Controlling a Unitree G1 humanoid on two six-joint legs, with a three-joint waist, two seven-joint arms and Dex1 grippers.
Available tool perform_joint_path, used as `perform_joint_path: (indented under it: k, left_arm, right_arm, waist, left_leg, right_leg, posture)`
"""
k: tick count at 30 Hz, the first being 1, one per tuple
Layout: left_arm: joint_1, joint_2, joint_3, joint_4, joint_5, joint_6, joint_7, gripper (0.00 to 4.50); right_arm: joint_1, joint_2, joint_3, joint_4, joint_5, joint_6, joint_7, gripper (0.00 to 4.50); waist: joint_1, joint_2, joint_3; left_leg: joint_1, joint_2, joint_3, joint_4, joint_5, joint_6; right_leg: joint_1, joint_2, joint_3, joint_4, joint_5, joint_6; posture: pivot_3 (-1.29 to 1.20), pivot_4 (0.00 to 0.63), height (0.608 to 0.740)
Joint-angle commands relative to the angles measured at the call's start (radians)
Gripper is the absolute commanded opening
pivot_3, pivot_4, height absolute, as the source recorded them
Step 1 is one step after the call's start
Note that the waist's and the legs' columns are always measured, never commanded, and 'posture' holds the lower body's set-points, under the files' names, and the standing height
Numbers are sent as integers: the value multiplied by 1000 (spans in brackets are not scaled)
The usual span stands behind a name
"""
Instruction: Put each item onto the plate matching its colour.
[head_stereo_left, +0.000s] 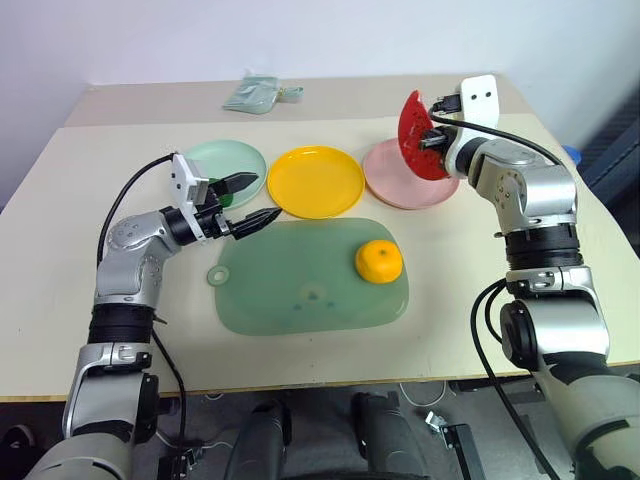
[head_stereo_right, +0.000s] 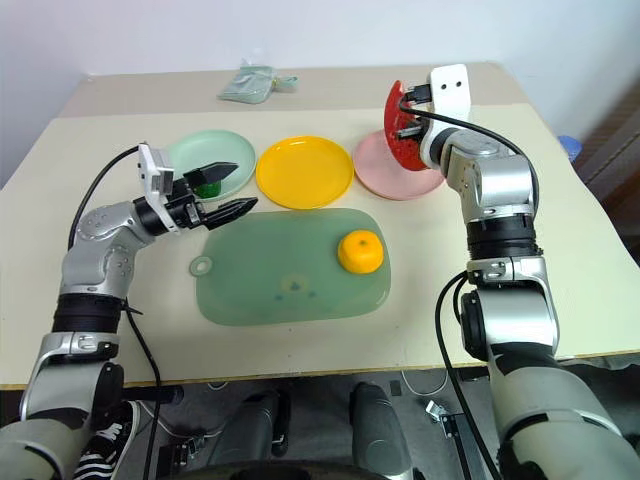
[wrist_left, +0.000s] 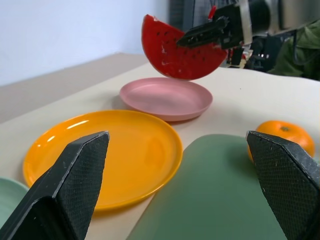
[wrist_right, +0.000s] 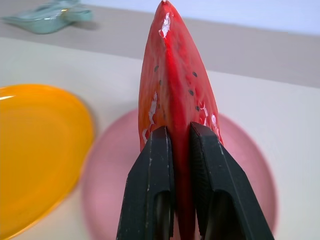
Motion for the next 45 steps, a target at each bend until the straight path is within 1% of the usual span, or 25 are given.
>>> perform_joint_path:
  k: [1,3,6,7,8,9,10,14,16,17,19,20,22,23,25,28,31,34,37,43,45]
  left_arm:
    - [9,-16,20,-55,-21,-9,39,4500]
    - [18,-29,19,-70,-9,-25,65,4500]
    - [36,-33,15,-97,-7,-33,77,4500]
    - [43,-32,13,-105,-5,-35,81,4500]
    - [49,-29,9,-111,-3,-36,79,4500]
    - [54,-27,7,-115,-2,-37,77,4500]
    - [58,-26,4,-120,-1,-37,79,4500]
    - [70,-21,11,-145,-17,-30,75,4500]
    - [78,-8,16,-152,-27,-23,57,4500]
    - [81,-1,20,-156,-37,-19,42,4500]
    - [92,20,32,-175,-74,2,-4,4500]
    - [98,35,37,-185,-97,22,-31,4500]
    - [109,59,44,-198,-125,34,-70,4500]
    - [113,72,47,-202,-139,46,-90,4500]
    - [118,94,54,-201,-157,55,-121,4500]
    - [121,121,61,-195,-191,78,-177,4500]
    - [130,145,47,-196,-191,89,-226,4500]
    - [149,171,14,-194,-155,78,-270,4500]
    - [177,181,-10,-195,-111,32,-279,4500]
    - [207,161,4,-229,-121,29,-242,4500]
    - [212,163,8,-236,-125,28,-237,4500]
  right_arm:
    - [-46,16,-16,35,-19,-70,13,164]
    - [-37,30,-6,69,-34,-117,23,164]
    - [-35,47,0,105,-52,-139,28,164]
    - [-35,52,-5,119,-42,-133,55,164]
    - [-35,60,-18,132,-29,-130,67,535]
    - [-35,64,-24,142,-24,-130,76,996]
    - [-33,61,-15,152,-42,-144,76,1340]
    - [-35,48,-1,157,-94,-205,55,3329]
    - [-28,40,-14,104,-93,-226,61,4383]
    - [-17,41,-32,45,-58,-212,95,4449]
    - [21,40,-52,-128,45,-136,208,4449]
    - [53,29,-47,-237,100,-80,272,4449]
    - [111,6,-51,-414,207,42,355,4449]
    - [146,-18,-45,-499,260,110,396,4449]
    - [246,-104,18,-680,302,179,488,4449]
    - [384,-225,125,-845,289,203,575,4449]
    - [453,-270,184,-876,245,168,585,4449]
    - [495,-274,215,-824,204,139,584,4449]
    - [515,-286,249,-796,164,116,598,4449]
    - [522,-252,254,-716,99,49,579,4449]
    - [520,-238,251,-701,100,40,582,4449]
  waist:
    - [0,0,0]
    - [0,0,0]
    - [1,0,0]
    - [1,0,0]
    - [1,0,0]
    - [1,0,0]
    - [1,0,0]
    - [2,0,0]
    - [1,0,0]
    - [1,1,0]
    - [0,1,1]
    - [-1,1,1]
    - [0,1,1]
    - [1,1,1]
    - [10,1,1]
    - [17,0,0]
    - [16,0,0]
    - [11,0,0]
    - [10,0,0]
    - [12,0,0]
    - [11,0,0]
  left_leg:
    - [0,0,0,0,0,0]
    - [0,0,0,0,0,0]
    - [0,0,0,0,0,0]
    - [0,0,0,0,0,0]
    - [0,0,0,0,0,0]
    - [0,0,0,0,0,0]
    - [0,0,0,0,0,0]
    - [0,0,0,0,0,0]
    - [0,0,0,0,0,0]
    - [0,0,0,0,0,0]
    - [0,0,0,0,0,0]
    - [0,0,0,0,0,0]
    - [0,1,-1,-1,0,0]
    - [0,1,-1,-1,0,0]
    - [0,0,-1,0,0,0]
    - [0,0,-2,2,0,0]
    - [1,0,-1,3,0,0]
    - [1,0,-1,3,0,0]
    - [1,0,-1,2,0,0]
    - [1,0,-1,2,0,0]
    - [1,0,-1,2,0,0]
  right_leg:
    - [0,0,0,0,0,0]
    - [0,0,0,0,0,0]
    - [0,0,0,0,0,0]
    - [0,0,0,0,0,0]
    - [0,0,0,0,0,0]
    - [0,0,0,0,0,0]
    - [0,0,0,0,0,0]
    - [0,0,0,0,0,0]
    - [0,0,0,0,0,0]
    - [0,0,0,0,0,0]
    - [0,0,0,0,0,0]
    - [0,0,0,0,0,0]
    - [0,0,0,1,0,0]
    - [0,1,0,1,0,0]
    - [1,0,0,0,0,0]
    - [3,0,-1,-2,0,0]
    - [4,0,-1,-3,0,0]
    - [4,0,-1,-3,0,0]
    - [4,0,-1,-3,0,0]
    - [3,0,-1,-3,0,0]
    - [3,0,-1,-3,0,0]
  posture:
    - [0,150,740]
    - [0,150,740]
    - [0,150,740]
    - [0,150,740]
    - [0,150,740]
    - [0,150,740]
    - [0,150,740]
    - [0,150,740]
    - [0,150,740]
    - [0,150,740]
    - [0,150,740]
    - [0,150,740]
    - [0,150,740]
    - [0,150,740]
    - [0,150,740]
    - [0,150,740]
    - [0,150,740]
    - [0,150,740]
    - [0,150,740]
    - [0,150,740]
    - [0,150,740]
